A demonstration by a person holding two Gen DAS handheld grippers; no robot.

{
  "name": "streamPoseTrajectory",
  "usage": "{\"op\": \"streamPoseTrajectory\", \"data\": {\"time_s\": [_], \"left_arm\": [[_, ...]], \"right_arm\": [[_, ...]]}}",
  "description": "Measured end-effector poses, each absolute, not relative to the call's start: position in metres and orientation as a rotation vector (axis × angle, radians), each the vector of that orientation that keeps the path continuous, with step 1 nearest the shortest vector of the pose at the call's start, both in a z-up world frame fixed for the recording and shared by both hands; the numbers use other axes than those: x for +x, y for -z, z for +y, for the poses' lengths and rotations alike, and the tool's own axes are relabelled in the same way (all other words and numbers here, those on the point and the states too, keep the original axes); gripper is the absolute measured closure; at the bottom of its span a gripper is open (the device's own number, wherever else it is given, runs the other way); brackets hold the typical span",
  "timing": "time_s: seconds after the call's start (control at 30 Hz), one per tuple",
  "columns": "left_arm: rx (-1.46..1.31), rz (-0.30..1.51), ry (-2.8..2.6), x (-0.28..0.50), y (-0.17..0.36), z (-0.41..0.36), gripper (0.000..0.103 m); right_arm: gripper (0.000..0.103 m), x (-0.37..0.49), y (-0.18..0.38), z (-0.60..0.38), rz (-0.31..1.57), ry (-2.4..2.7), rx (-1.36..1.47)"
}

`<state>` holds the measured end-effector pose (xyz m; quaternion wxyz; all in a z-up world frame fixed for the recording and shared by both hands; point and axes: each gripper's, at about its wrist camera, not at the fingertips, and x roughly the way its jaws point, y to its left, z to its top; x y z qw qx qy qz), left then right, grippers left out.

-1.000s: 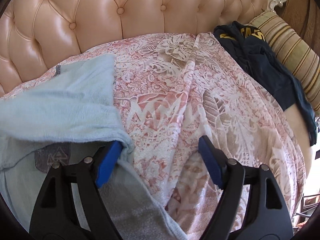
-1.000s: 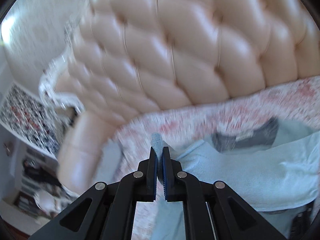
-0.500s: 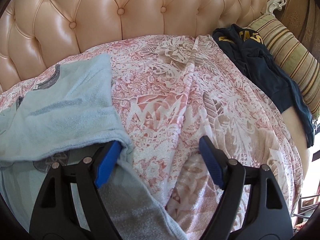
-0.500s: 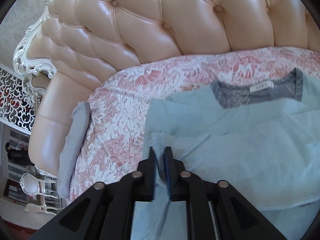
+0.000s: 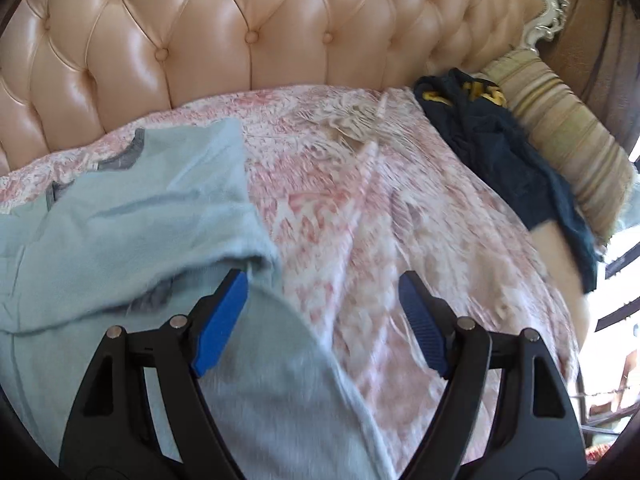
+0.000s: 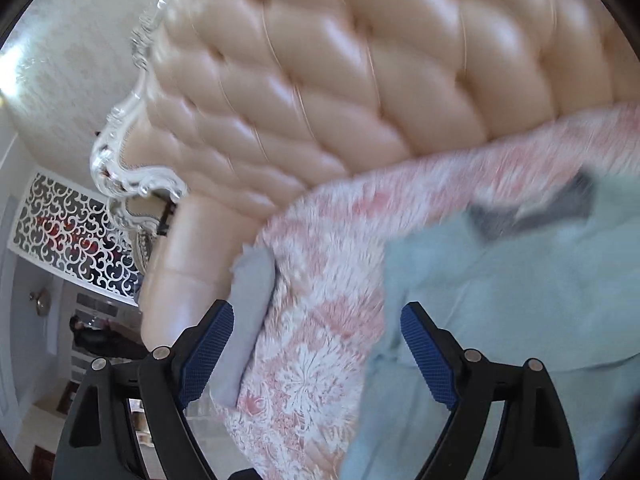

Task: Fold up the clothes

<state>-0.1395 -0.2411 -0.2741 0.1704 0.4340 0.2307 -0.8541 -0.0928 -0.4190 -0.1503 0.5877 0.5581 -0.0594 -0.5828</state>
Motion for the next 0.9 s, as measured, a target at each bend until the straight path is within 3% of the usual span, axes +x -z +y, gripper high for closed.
{"op": "streamPoseTrajectory", "data": {"time_s": [0.23,0.3,0.43,0.5,0.6,0.73,0.9], "left_arm": [[1.215,0.739,2.56,-0.041,0.245,-0.255,0.023],[1.142,0.846,2.582,0.01,0.233,-0.285,0.023],[0.877,1.12,2.507,0.121,0.222,-0.381,0.024],[0.823,1.25,2.438,0.157,0.226,-0.435,0.034],[0.81,1.568,2.356,0.173,0.241,-0.502,0.04],[0.845,1.879,2.182,0.151,0.271,-0.552,0.042],[1.024,1.875,2.069,0.116,0.299,-0.562,0.055]], "right_arm": [[0.014,-0.16,0.031,-0.344,-0.154,1.439,1.028],[0.001,-0.181,0.031,-0.319,-0.112,1.509,0.979],[0.0,-0.215,0.103,-0.295,-0.019,1.557,1.04],[0.0,-0.233,0.157,-0.292,-0.099,1.533,1.156],[0.004,-0.252,0.227,-0.29,-0.267,1.49,1.308],[0.004,-0.263,0.27,-0.295,-0.403,1.423,1.383],[0.004,-0.278,0.293,-0.294,-0.404,1.467,1.463]]}}
